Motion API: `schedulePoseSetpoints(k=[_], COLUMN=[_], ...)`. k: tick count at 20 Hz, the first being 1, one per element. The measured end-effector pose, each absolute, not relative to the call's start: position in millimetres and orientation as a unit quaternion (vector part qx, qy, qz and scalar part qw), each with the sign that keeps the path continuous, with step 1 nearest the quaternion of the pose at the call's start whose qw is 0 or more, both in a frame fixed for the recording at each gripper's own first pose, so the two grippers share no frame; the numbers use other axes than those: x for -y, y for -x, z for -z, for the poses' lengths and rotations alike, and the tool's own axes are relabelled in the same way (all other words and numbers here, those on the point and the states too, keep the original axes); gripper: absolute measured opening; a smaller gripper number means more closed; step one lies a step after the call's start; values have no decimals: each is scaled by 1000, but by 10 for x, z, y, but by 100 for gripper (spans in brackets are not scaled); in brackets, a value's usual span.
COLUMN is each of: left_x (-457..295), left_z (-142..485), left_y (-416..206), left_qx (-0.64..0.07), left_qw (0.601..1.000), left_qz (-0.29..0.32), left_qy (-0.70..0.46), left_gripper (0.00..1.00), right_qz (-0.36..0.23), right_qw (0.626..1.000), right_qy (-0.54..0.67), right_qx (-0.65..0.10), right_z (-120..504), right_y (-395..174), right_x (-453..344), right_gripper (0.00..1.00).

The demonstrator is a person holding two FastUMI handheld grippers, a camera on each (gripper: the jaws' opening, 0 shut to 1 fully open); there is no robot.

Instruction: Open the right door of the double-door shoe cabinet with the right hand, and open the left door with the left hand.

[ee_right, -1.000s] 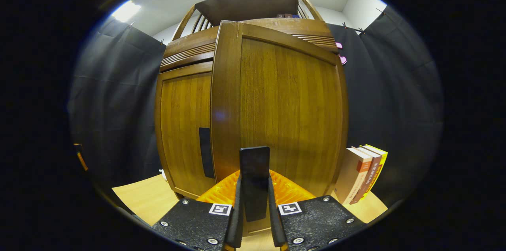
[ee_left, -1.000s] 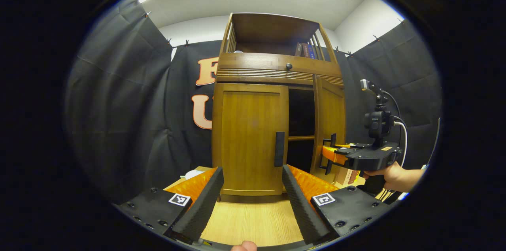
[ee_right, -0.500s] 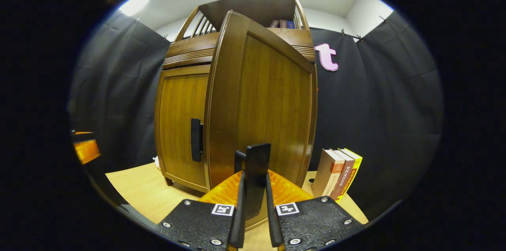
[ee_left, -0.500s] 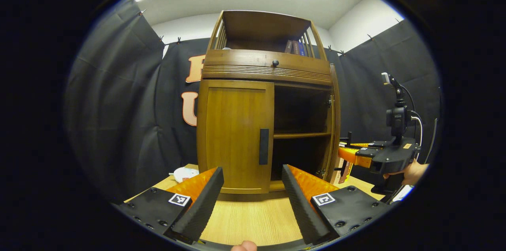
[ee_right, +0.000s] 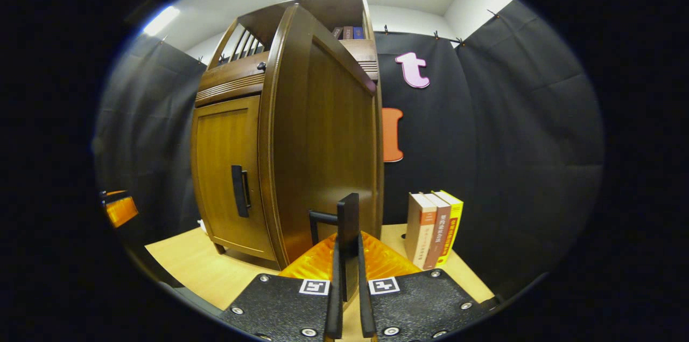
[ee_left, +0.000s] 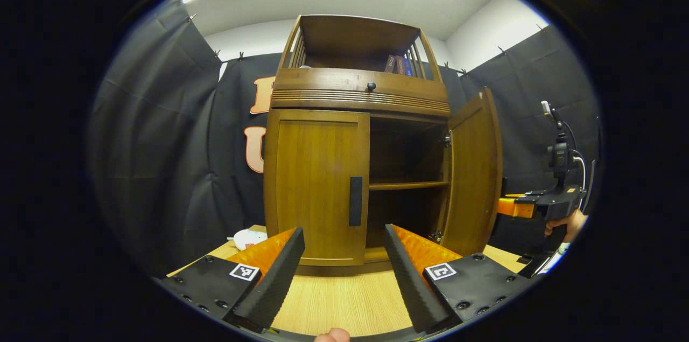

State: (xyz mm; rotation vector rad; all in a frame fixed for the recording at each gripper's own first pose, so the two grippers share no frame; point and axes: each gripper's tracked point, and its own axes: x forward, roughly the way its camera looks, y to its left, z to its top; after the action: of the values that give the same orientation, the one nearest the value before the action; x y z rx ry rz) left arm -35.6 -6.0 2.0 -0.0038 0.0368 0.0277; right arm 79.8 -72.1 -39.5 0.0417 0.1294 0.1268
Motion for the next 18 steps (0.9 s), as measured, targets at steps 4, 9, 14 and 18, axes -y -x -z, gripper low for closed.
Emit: schedulePoseSetpoints(k=[4, 9, 14, 18], left_x=[37, 73, 105, 174], left_z=[29, 63, 129, 138], left_y=[293, 232, 189, 160], left_qx=[-25, -26, -32, -30], left_qw=[1000, 1000, 999, 999], left_qz=[-16, -14, -14, -20], left_qy=[6, 2, 16, 17], left_gripper=[93, 93, 99, 96], right_qz=[-60, -86, -95, -96], right_qw=[996, 994, 991, 991], right_qy=[-16, -29, -67, -57], right_qx=[-61, -60, -69, -72], right_z=[399, 413, 463, 493], right_y=[-823, -827, -858, -802], right_x=[1044, 1263, 1548, 1634], right_gripper=[8, 6, 12, 3])
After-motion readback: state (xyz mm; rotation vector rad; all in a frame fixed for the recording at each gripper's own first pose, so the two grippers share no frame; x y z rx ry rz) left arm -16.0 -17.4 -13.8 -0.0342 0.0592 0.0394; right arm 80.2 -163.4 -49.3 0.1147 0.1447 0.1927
